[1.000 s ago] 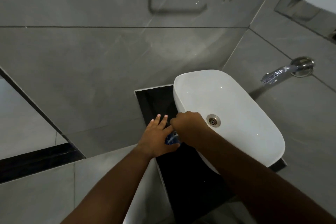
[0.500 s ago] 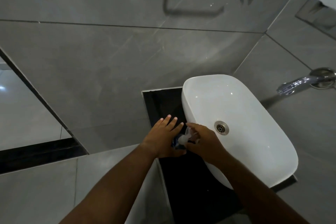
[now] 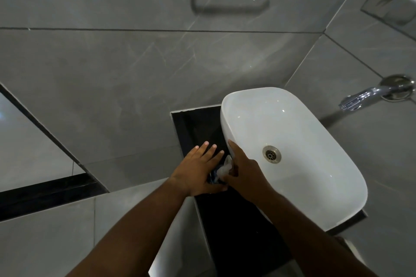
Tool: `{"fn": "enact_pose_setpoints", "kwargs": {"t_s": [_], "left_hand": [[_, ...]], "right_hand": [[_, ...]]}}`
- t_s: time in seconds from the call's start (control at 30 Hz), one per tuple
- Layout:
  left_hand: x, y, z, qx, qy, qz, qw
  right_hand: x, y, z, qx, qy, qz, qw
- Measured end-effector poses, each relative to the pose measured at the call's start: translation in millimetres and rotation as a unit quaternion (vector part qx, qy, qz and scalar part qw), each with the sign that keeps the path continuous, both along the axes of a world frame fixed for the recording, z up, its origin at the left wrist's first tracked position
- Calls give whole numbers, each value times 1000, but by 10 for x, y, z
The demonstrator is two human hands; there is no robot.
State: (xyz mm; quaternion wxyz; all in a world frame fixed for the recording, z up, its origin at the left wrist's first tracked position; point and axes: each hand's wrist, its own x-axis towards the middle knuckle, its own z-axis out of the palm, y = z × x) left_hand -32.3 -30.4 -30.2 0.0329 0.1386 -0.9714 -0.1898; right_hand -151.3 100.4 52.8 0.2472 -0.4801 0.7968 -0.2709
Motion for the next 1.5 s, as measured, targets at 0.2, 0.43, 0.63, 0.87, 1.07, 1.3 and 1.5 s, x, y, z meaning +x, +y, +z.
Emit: {"fn": "enact_pose_setpoints", "kwargs": {"t_s": [0.2, 0.43, 0.63, 0.87, 1.07, 1.3, 1.5], "left_hand": [[17, -9, -31, -1, 11, -9, 1000], [13, -13, -43, -7, 16, -16, 1000], [26, -4, -61, -8, 26, -16, 999], [33, -1, -81, -2, 29, -16, 999], [22, -1, -82, 3, 28, -16, 999], [25, 0, -79, 7, 36, -12, 999], [29, 21, -73, 19, 46, -8, 999]], "right_hand": [[34, 3, -68, -15, -14, -52, 998], [105, 68, -72, -17, -1, -58, 998], [121, 103, -53, -43, -7, -63, 997], [137, 116, -120, -61, 23, -75, 995], [108, 113, -132, -66, 57, -56, 995], [51, 98, -124, -43, 69, 0, 997], [41, -9, -75, 16, 127, 48, 991]]}}
